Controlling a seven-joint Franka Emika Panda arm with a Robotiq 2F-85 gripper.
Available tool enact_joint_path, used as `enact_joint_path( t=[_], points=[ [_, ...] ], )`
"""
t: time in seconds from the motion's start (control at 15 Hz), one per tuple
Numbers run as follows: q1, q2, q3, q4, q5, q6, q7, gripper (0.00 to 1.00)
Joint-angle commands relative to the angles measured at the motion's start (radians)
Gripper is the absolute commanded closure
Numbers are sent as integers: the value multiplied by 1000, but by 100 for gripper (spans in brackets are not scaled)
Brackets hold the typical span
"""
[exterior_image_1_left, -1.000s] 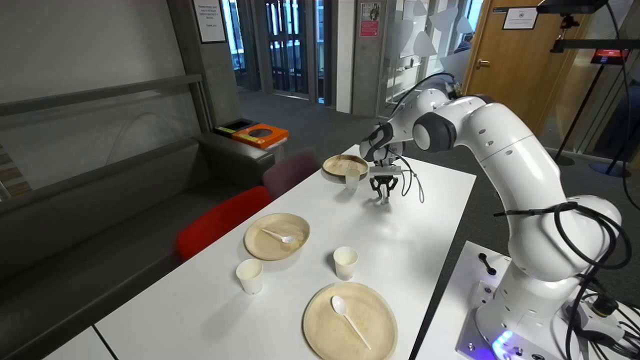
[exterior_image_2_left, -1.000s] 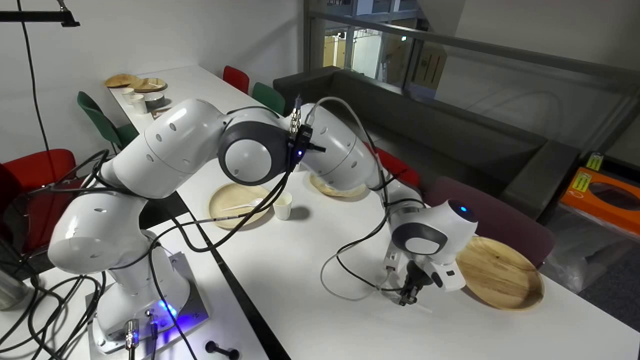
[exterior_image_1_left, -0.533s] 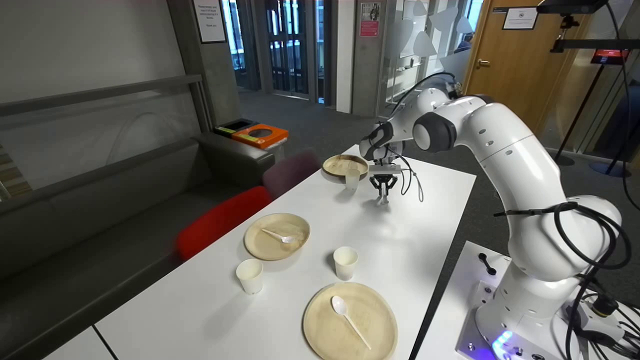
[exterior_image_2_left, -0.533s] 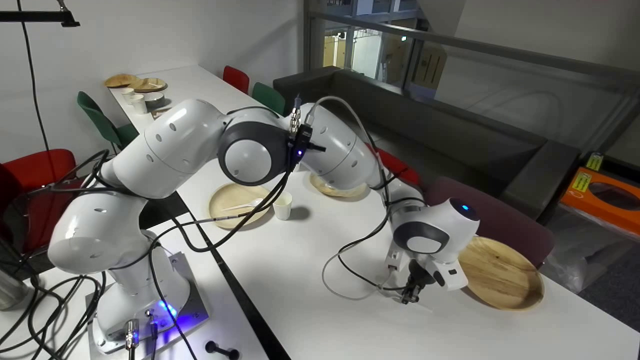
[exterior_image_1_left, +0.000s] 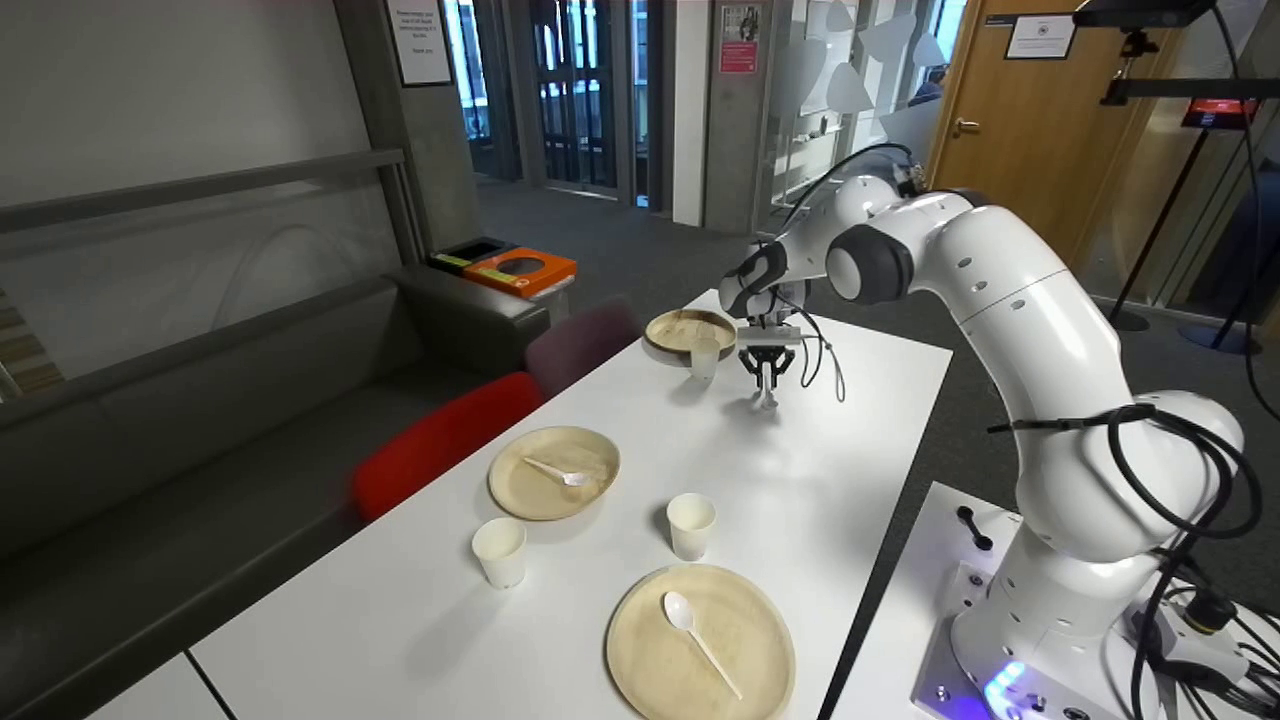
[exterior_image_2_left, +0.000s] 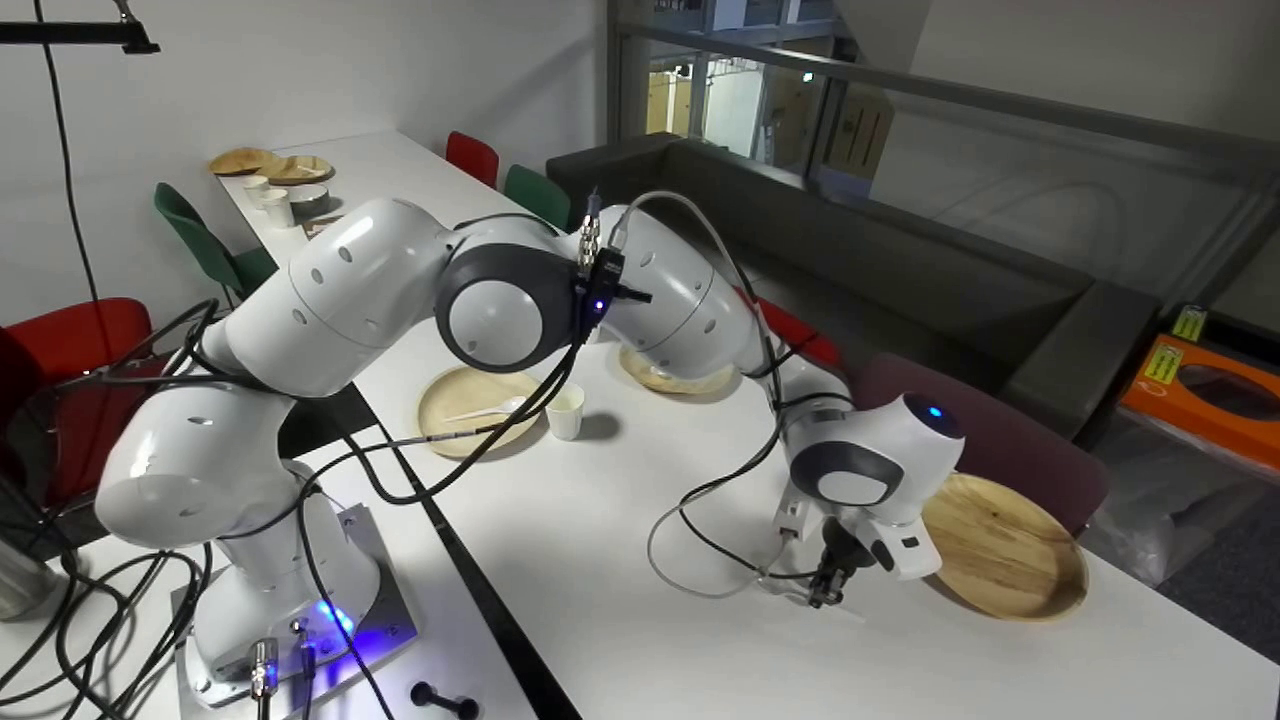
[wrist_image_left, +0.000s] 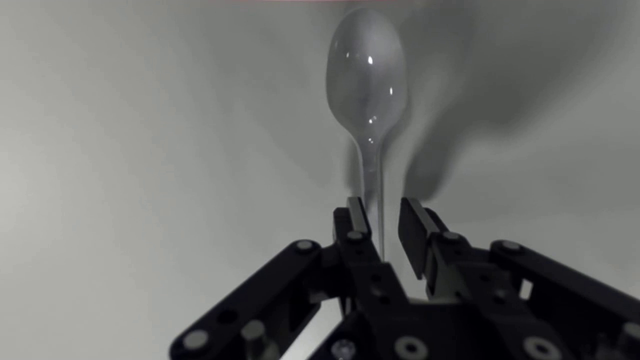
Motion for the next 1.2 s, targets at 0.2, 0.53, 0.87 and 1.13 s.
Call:
enact_joint_path(
  t=[0.2,0.53,0.87,1.13],
  points=[
    [-4,-11,-1,6,8,-12,15,72],
    [1,-7,0,6,5,-15,18,79],
    [8,-5,2,6,3,-18,20,72],
    [13,1,2,8,1,-21,24,71]
  ],
)
